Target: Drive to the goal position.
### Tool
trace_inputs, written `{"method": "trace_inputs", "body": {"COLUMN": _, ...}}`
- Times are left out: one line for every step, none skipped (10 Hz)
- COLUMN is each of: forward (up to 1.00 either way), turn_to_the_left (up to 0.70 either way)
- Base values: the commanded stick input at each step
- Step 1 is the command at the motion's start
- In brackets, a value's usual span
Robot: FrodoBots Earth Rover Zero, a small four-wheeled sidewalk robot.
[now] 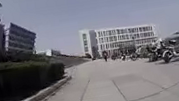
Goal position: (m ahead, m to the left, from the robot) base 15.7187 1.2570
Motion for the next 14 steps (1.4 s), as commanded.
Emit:
{"method": "trace_inputs", "body": {"forward": 1.0, "turn_to_the_left": 0.0}}
{"method": "trace_inputs", "body": {"forward": 1.0, "turn_to_the_left": 0.0}}
{"method": "trace_inputs", "body": {"forward": 1.0, "turn_to_the_left": 0.0}}
{"method": "trace_inputs", "body": {"forward": 1.0, "turn_to_the_left": 0.0}}
{"method": "trace_inputs", "body": {"forward": 1.0, "turn_to_the_left": 0.0}}
{"method": "trace_inputs", "body": {"forward": 1.0, "turn_to_the_left": 0.0}}
{"method": "trace_inputs", "body": {"forward": 1.0, "turn_to_the_left": 0.0}}
{"method": "trace_inputs", "body": {"forward": 1.0, "turn_to_the_left": 0.0}}
{"method": "trace_inputs", "body": {"forward": 1.0, "turn_to_the_left": 0.0}}
{"method": "trace_inputs", "body": {"forward": 1.0, "turn_to_the_left": 0.17}}
{"method": "trace_inputs", "body": {"forward": 1.0, "turn_to_the_left": 0.4}}
{"method": "trace_inputs", "body": {"forward": 1.0, "turn_to_the_left": 0.4}}
{"method": "trace_inputs", "body": {"forward": 1.0, "turn_to_the_left": 0.4}}
{"method": "trace_inputs", "body": {"forward": 1.0, "turn_to_the_left": 0.0}}
